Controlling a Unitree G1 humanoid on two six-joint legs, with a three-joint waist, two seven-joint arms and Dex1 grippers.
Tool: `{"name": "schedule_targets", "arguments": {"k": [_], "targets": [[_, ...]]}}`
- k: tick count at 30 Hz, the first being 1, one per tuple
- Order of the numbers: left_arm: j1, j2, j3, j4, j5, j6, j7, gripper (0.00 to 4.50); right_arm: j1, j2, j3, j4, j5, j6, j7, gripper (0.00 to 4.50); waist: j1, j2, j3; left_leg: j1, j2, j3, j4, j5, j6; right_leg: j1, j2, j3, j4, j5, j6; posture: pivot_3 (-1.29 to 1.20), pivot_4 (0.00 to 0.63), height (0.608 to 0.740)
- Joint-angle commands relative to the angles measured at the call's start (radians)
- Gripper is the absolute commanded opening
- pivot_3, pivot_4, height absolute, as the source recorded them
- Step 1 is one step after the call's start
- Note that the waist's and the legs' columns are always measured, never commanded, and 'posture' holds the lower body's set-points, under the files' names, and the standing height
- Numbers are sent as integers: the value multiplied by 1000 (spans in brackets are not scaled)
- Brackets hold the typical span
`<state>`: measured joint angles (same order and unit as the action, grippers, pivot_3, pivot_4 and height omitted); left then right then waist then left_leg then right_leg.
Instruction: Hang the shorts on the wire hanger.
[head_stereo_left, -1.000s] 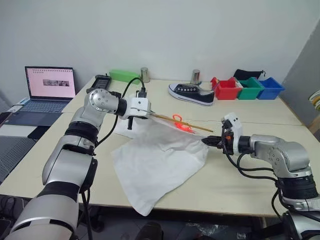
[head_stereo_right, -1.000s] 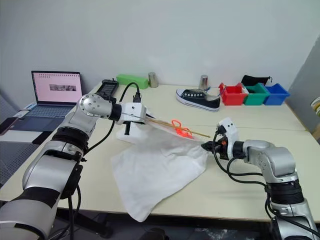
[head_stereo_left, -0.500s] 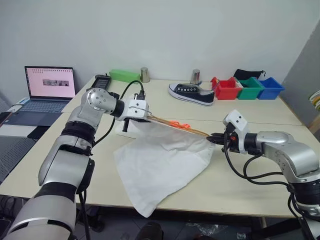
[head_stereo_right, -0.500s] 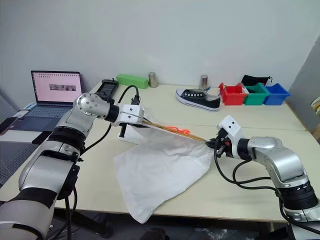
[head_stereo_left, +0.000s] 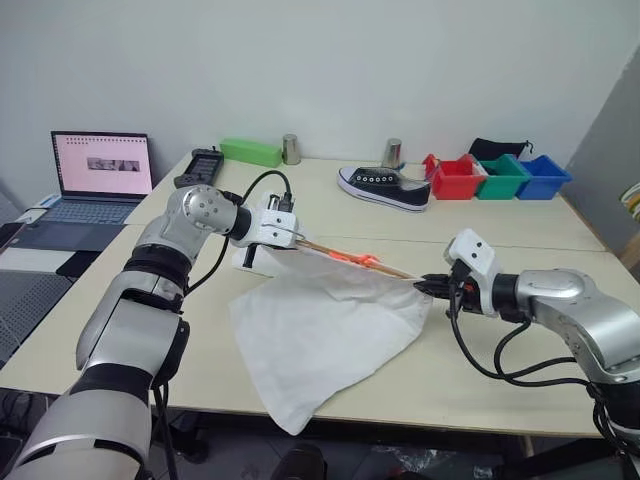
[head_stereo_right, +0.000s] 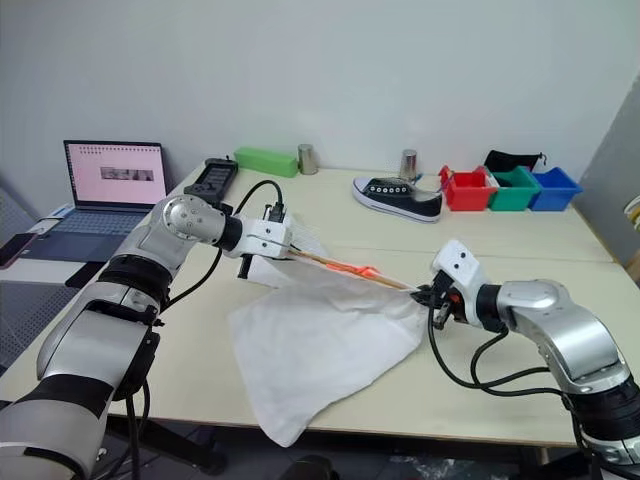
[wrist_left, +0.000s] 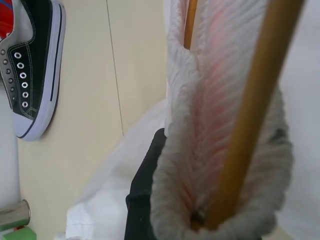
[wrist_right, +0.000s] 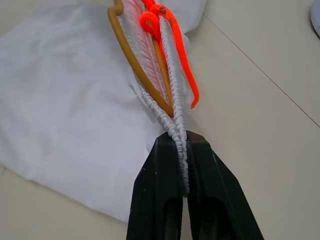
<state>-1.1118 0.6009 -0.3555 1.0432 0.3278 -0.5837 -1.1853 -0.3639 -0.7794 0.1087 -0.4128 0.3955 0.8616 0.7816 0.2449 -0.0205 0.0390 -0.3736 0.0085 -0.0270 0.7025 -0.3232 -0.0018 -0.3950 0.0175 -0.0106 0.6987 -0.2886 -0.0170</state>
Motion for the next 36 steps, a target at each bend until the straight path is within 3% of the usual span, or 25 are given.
{"name": "schedule_targets", "arguments": {"k": [1,7,19,27,36], "targets": [[-44,28,-14,37,48,7,57,0,14,-47,-42,-62,-19,9,-21,34,-1,0,0,0,0,0,0,0,0,0,0,0,0,0,0,277,0,740],[-64,-8,-50,50,91,1,100,0,-67,-39,-27,-154,-4,61,-60,34,-4,0,0,0,0,0,0,0,0,0,0,0,0,0,0,253,0,740],[-63,-107,-14,-8,25,48,98,0,-250,106,105,-186,-13,147,-153,34,-28,0,0,0,0,-1,0,0,0,0,0,0,0,0,0,242,0,740],[-63,-126,-4,-24,10,74,108,0,-241,69,178,-120,-122,60,-152,34,-34,0,0,0,0,0,0,0,0,0,0,0,0,0,0,244,0,740],[-51,-118,-4,-36,2,72,105,0,-252,31,136,-111,-123,44,-107,2213,-34,0,0,0,0,0,0,0,0,0,0,1,0,0,0,250,0,740]]}}
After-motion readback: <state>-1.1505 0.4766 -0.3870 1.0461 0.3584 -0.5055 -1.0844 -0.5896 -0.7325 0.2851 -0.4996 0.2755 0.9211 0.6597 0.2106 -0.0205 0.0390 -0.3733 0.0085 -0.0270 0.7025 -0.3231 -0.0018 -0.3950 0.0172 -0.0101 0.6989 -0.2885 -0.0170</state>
